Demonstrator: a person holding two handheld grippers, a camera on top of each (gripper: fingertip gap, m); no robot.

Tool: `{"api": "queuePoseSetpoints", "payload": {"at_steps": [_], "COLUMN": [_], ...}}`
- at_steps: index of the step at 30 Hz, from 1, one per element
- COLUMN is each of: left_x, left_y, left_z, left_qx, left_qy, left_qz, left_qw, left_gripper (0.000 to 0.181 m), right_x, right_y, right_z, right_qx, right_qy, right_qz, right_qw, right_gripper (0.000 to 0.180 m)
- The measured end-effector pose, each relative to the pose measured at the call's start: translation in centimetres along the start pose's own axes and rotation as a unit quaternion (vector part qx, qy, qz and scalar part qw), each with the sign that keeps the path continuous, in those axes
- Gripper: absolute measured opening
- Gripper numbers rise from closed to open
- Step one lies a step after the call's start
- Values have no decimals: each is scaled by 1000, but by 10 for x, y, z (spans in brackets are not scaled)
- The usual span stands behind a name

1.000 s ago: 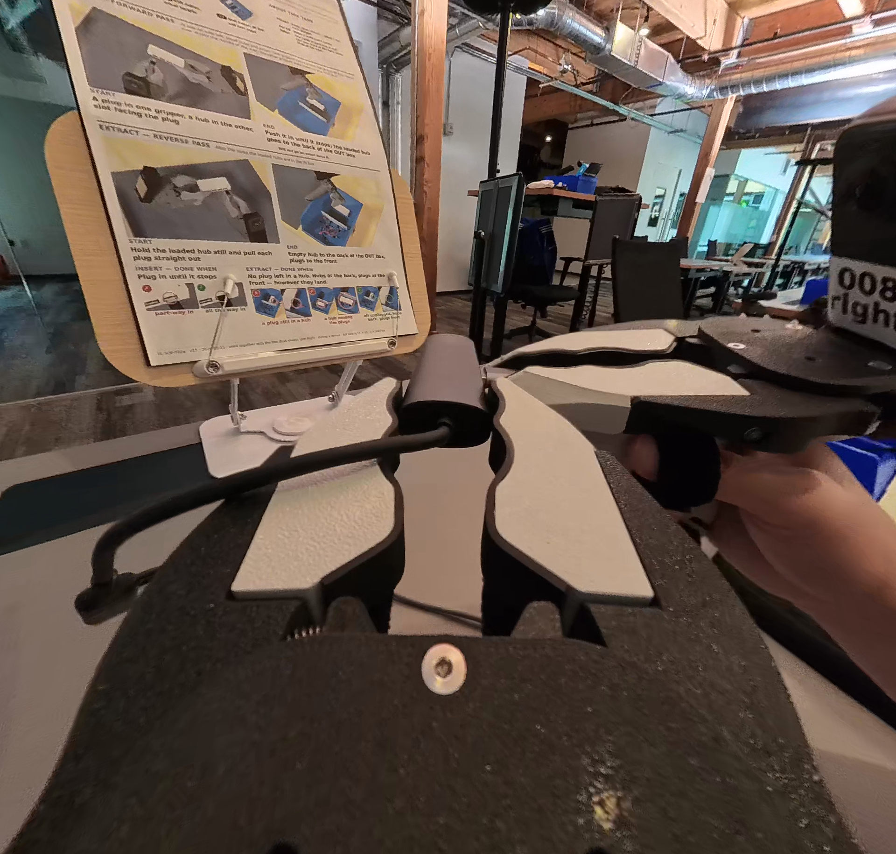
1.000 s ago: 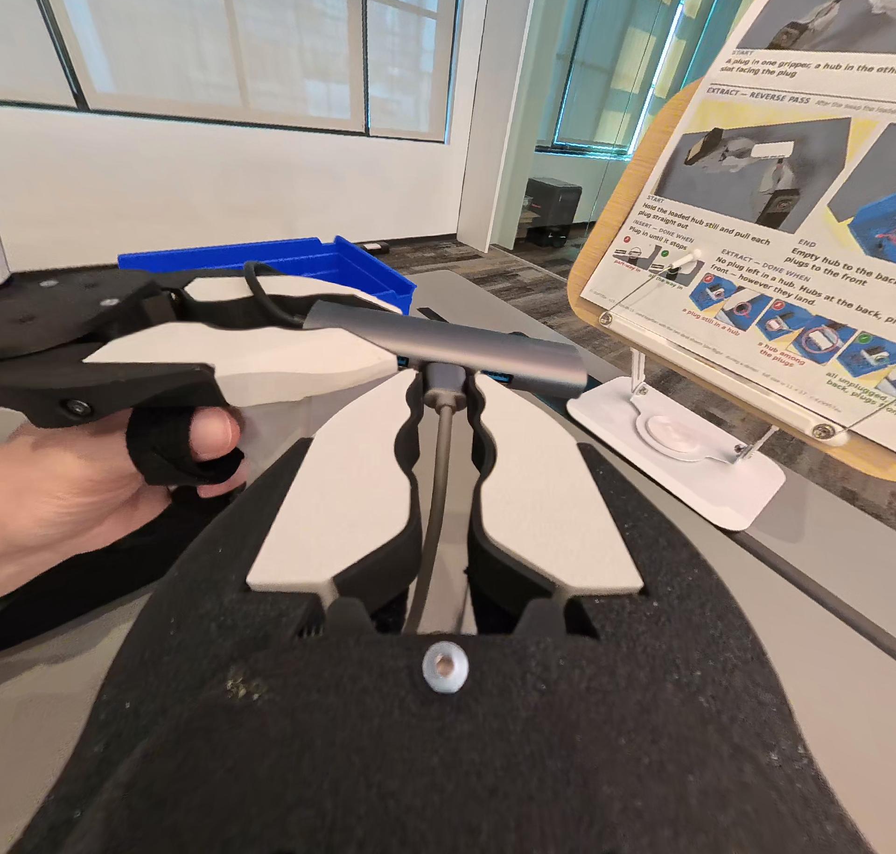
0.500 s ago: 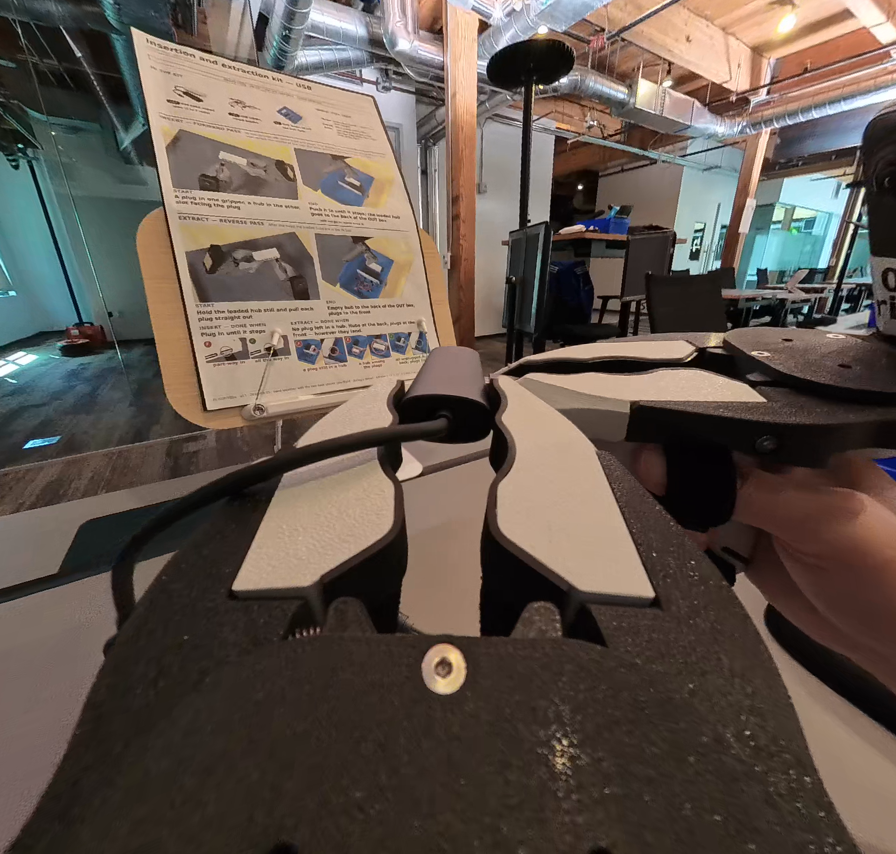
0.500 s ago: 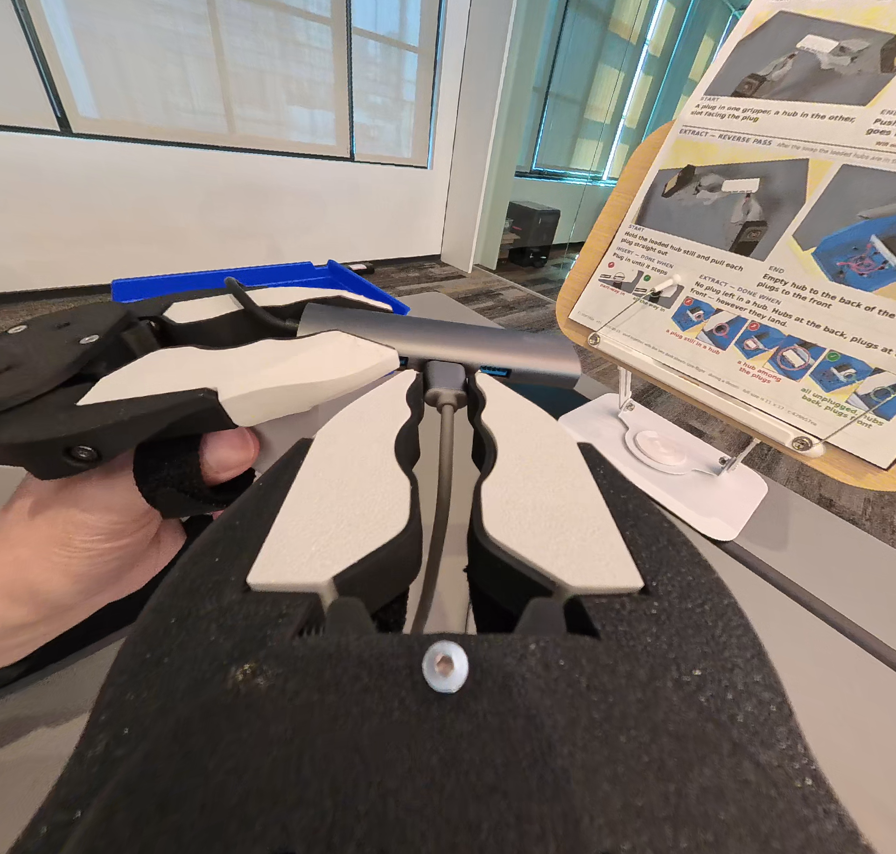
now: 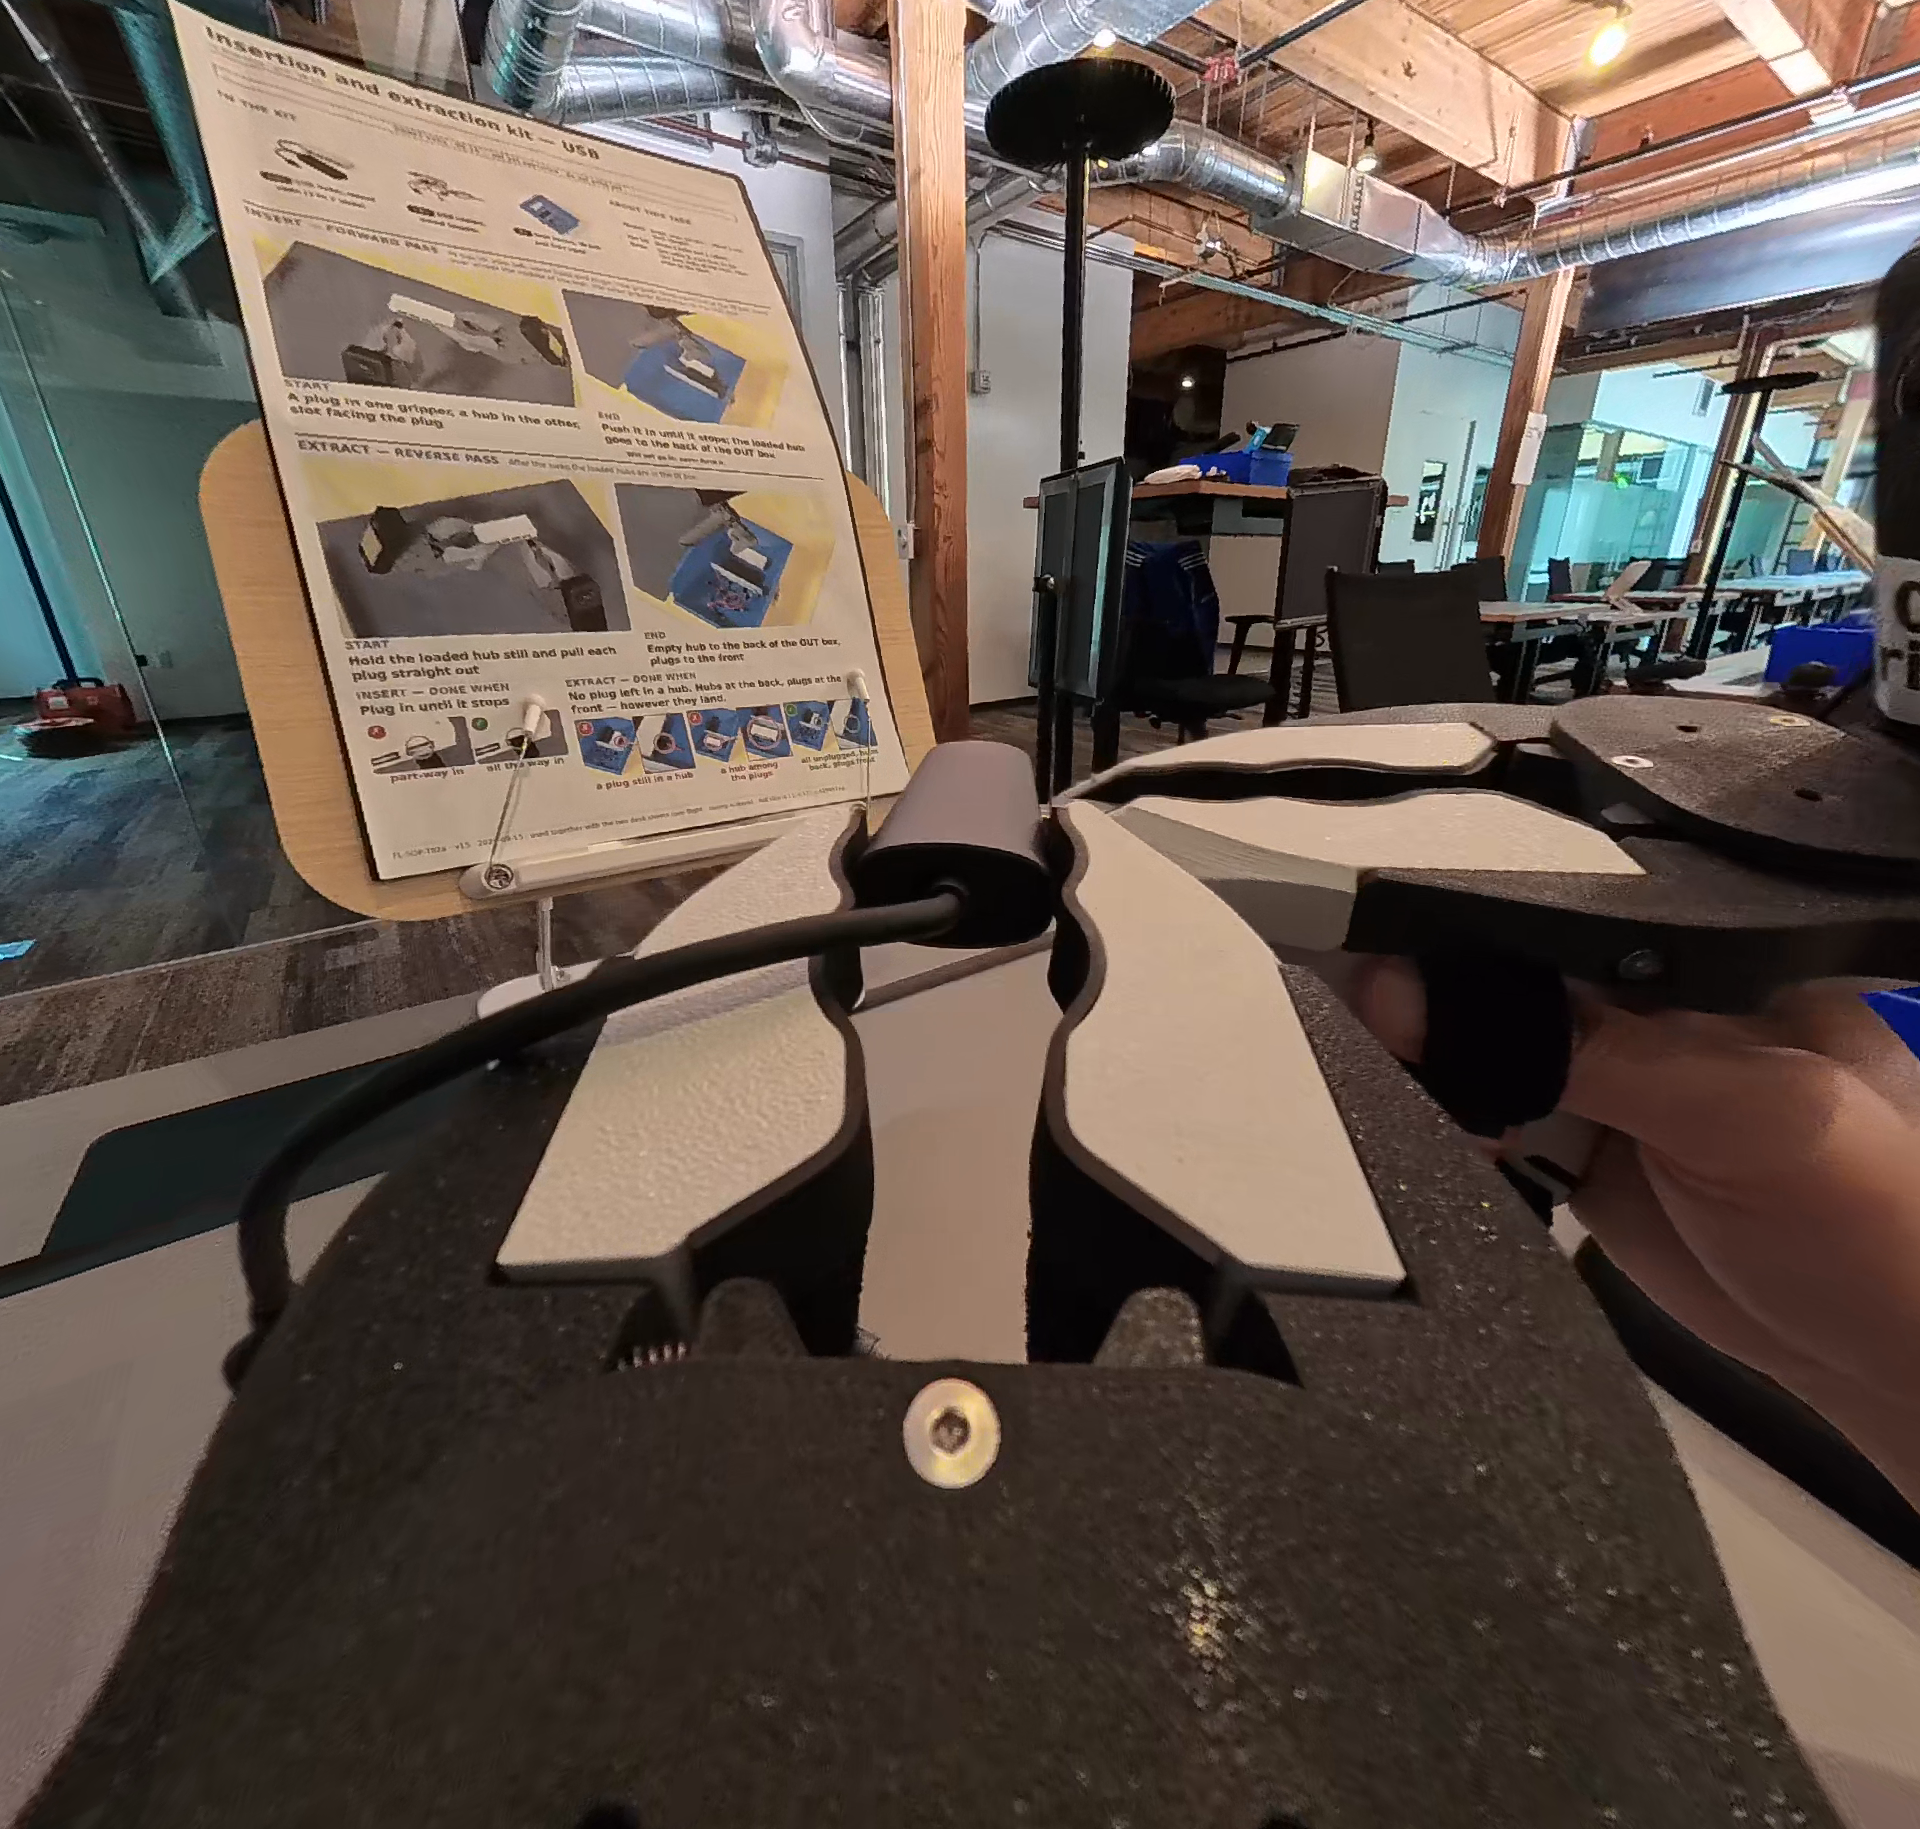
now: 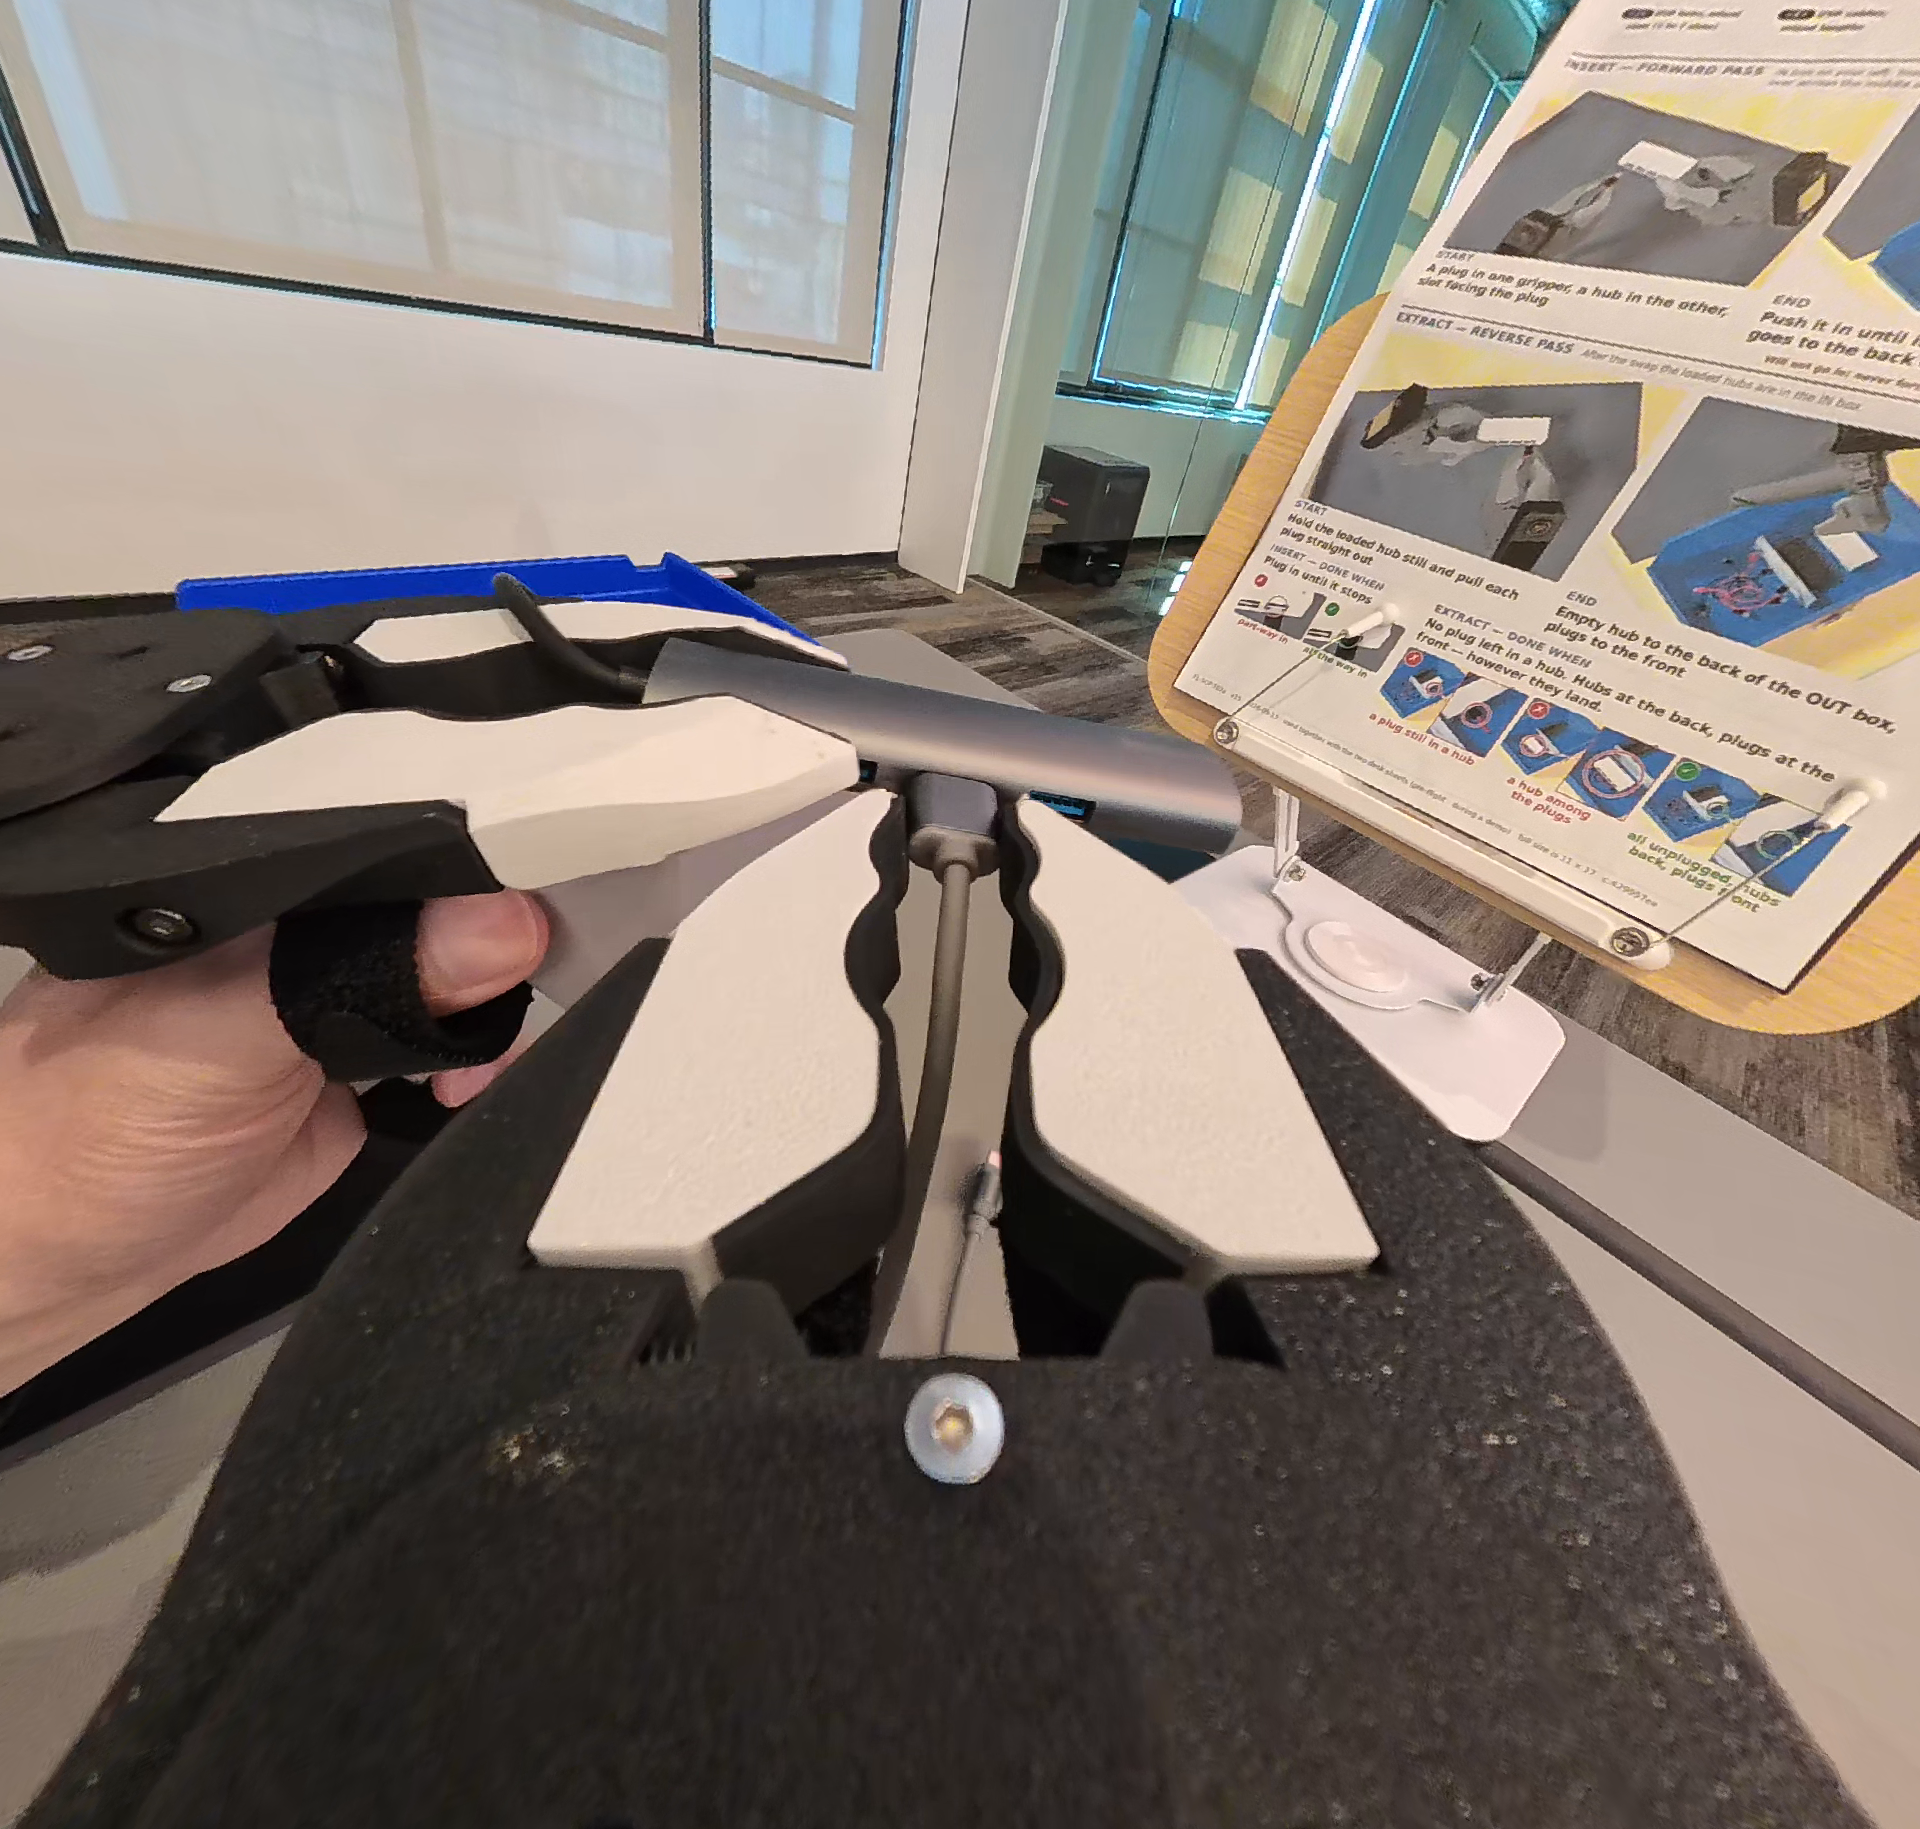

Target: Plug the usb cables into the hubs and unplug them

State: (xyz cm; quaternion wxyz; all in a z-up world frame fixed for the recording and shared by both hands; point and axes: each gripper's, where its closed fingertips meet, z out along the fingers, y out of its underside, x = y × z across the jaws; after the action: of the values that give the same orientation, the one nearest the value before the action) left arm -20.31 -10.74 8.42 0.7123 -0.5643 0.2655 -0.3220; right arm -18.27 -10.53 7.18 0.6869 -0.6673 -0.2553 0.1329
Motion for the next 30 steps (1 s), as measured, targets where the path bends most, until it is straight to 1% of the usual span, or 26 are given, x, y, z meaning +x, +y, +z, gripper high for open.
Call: {"api": "queuePoseSetpoints", "payload": {"at_steps": [21, 30], "left_x": [9, 11], "left_y": [2, 3], "left_z": [-3, -5], "left_qx": [24, 25], "left_qy": [21, 37], "left_qz": [-17, -21], "left_qw": [999, 999], "left_gripper": [33, 33], "right_x": [-3, -5], "right_y": [2, 3], "right_z": [-10, -14], "right_qx": [-5, -7], "right_qy": [28, 51], "right_qz": [1, -20], "right_qw": [1000, 998], "right_gripper": [16, 16]}}
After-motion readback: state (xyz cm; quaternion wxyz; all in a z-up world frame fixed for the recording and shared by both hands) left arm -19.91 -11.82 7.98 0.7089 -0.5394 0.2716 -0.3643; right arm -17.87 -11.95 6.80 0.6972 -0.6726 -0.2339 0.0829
